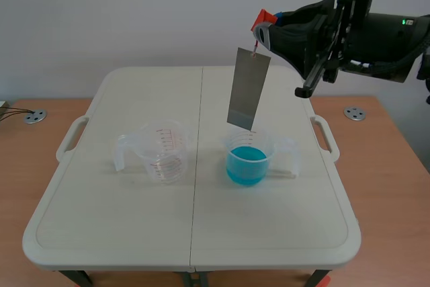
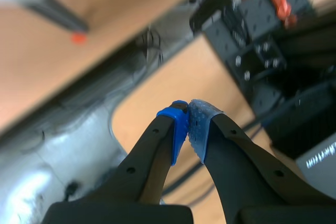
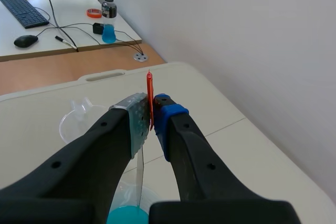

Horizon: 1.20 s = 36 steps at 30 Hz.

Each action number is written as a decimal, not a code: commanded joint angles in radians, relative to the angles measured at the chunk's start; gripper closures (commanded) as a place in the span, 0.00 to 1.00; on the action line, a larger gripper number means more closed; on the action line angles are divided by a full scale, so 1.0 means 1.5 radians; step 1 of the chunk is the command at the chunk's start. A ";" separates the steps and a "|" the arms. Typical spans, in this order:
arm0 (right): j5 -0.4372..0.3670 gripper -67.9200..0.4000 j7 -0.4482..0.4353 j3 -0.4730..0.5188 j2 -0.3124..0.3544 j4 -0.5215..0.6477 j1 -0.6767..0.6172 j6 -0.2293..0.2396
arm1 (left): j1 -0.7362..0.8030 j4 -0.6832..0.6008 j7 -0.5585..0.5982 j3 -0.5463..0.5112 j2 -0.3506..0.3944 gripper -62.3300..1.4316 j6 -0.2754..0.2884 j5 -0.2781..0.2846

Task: Hold the metal plate by the orange handle, dip it into the blue solution, take it out and point at it, then put the plate back in the beaker on the left.
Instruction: 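Raise the plate and point at it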

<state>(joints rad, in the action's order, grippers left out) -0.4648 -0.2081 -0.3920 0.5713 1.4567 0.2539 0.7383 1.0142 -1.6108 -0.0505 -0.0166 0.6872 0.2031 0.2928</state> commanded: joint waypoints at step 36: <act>-0.135 0.97 0.111 0.039 0.016 0.106 0.011 0.005 | -0.498 -0.151 -0.033 0.226 -0.014 0.93 0.001 0.002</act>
<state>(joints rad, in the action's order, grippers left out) -0.6552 -0.0238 -0.3527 0.5850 1.6039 0.2539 0.7383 0.2783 -1.8458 -0.1036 0.3260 0.6800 0.2066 0.2893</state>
